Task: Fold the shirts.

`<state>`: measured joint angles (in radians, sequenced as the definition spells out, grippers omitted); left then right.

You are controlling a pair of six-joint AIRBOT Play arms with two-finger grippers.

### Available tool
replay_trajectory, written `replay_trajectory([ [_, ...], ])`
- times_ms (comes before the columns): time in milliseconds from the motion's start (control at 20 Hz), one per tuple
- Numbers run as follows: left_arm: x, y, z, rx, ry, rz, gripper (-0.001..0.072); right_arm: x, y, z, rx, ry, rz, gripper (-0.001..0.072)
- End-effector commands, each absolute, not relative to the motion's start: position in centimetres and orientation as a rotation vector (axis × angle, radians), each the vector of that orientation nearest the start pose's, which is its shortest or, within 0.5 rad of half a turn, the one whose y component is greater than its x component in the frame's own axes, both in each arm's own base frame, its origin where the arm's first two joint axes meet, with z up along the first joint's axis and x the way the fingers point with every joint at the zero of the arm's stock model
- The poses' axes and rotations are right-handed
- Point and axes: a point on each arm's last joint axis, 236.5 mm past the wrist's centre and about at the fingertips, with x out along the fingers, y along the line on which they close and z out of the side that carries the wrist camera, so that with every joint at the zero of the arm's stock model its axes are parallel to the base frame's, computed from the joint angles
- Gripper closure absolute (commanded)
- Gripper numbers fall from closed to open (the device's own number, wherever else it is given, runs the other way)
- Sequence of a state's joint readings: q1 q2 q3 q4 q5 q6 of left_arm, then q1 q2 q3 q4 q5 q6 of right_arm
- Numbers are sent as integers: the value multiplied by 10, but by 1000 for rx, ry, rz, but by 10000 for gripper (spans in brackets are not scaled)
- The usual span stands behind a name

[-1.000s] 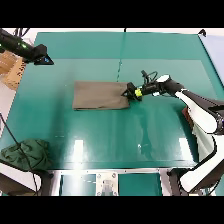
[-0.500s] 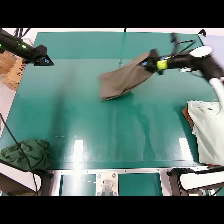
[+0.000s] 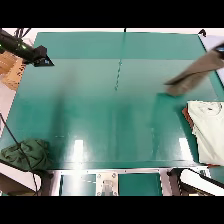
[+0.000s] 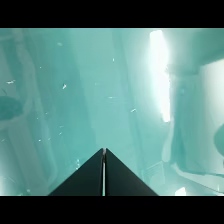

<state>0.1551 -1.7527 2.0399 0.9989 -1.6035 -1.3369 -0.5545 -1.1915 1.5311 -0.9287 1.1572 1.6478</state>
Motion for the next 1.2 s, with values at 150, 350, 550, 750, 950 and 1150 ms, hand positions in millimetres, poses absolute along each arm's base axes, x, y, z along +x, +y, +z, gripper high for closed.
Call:
replay_trajectory([
  [150, 484, -53, 117, -244, 1184, -514, 680, 327, -218, 246, 730, 586, -454, 692],
  [350, 481, -54, 116, -243, 1199, -520, 680, 280, -244, 223, 706, 700, -609, 692],
  [550, 480, -54, 116, -243, 1203, -522, 680, 229, -244, 181, 727, 899, -768, 691],
  [750, 480, -55, 116, -246, 1203, -528, 680, 138, -226, 109, 834, 1240, -1056, 691],
  [950, 479, -55, 116, -247, 1203, -529, 680, 83, -205, 45, 849, 1512, -1175, 634],
  [1150, 480, -56, 117, -248, 1201, -530, 680, 73, -192, 24, 896, 1634, -1166, 121],
])
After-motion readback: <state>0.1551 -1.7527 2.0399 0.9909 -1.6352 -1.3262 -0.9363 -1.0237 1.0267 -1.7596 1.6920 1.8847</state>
